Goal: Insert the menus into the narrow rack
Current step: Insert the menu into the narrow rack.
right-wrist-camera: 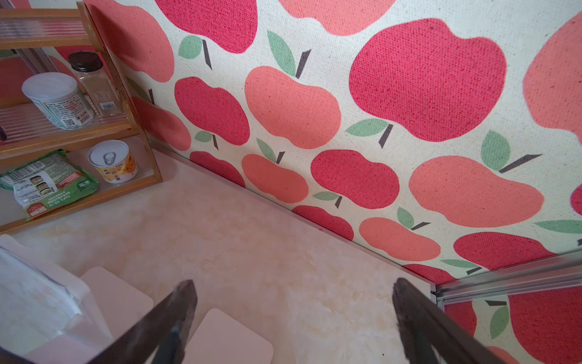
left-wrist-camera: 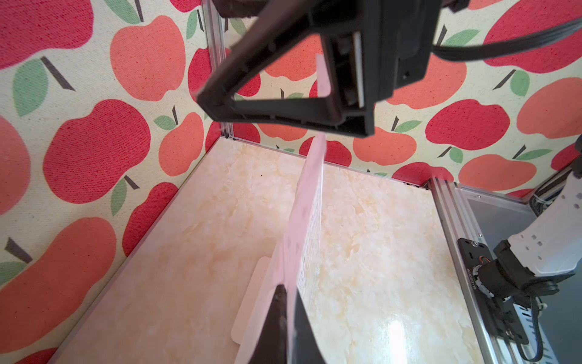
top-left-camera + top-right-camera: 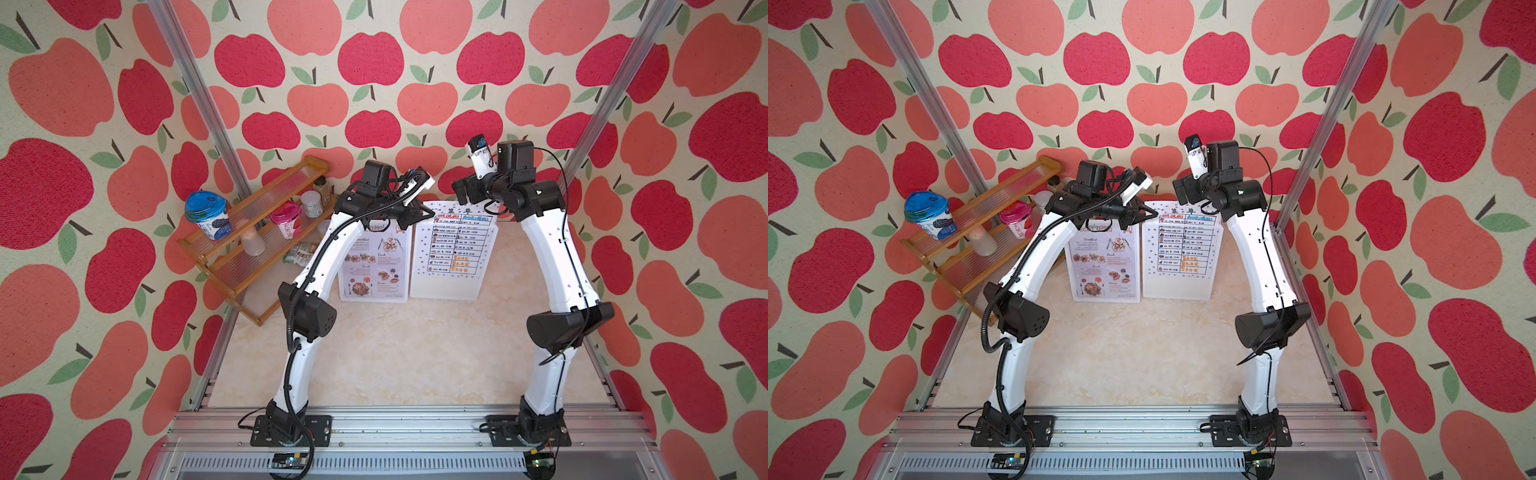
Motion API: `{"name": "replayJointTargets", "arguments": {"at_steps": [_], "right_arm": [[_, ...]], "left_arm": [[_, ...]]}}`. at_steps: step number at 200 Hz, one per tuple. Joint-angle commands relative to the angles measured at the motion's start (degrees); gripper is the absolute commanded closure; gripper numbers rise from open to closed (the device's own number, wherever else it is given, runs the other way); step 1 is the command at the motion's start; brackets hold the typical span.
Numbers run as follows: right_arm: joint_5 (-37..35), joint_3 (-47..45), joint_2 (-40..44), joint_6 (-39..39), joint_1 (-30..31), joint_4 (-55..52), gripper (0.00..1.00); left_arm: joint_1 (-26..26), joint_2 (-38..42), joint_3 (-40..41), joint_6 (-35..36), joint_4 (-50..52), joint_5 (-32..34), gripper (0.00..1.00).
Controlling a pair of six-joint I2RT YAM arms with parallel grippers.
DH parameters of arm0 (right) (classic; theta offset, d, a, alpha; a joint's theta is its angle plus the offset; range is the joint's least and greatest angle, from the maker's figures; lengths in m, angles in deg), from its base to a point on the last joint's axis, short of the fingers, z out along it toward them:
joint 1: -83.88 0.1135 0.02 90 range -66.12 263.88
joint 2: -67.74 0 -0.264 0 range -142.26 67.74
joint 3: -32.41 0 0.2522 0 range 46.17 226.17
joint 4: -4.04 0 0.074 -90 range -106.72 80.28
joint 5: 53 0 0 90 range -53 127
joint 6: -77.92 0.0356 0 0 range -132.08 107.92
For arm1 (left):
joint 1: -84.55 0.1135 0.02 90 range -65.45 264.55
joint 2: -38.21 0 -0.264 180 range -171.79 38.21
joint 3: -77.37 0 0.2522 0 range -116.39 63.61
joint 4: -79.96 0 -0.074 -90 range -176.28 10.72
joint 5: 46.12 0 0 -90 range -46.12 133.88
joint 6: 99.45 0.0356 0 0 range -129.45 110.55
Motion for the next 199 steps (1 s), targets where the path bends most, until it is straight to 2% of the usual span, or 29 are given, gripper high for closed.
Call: {"name": "replayJointTargets", "arguments": {"at_steps": [1, 176, 199], "right_arm": [[0.64, -2.10, 2.36, 1.20, 0.25, 1.15, 0.01], [-0.80, -7.90, 6.77, 1.58, 0.15, 4.13, 0.01], [-0.56, -9.01, 7.12, 1.75, 0.25, 4.10, 0.01]], "left_arm": [[0.20, -0.97, -0.38, -0.35, 0.88, -1.76, 0.98], [0.83, -0.80, 3.30, -0.82, 0.68, -2.29, 0.99], [0.96, -0.99, 3.32, -0.73, 0.50, -1.80, 0.92]]}}
